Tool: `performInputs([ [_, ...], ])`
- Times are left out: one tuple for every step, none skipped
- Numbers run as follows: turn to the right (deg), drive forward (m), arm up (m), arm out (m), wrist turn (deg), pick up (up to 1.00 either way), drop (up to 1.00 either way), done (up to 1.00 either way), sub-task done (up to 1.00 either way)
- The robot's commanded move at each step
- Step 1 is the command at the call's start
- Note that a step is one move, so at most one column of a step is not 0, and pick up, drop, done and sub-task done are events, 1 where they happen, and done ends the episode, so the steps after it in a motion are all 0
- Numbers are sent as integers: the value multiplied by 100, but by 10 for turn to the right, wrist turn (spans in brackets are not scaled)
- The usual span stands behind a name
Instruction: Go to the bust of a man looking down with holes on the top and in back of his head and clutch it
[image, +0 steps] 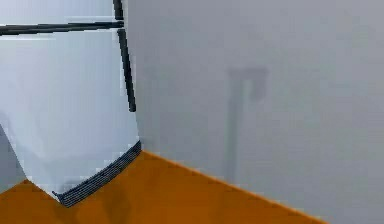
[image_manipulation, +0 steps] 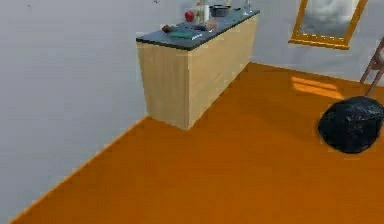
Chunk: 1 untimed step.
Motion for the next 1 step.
performInputs([
  [-300,0,0,0,0,0,0,0,0],
])
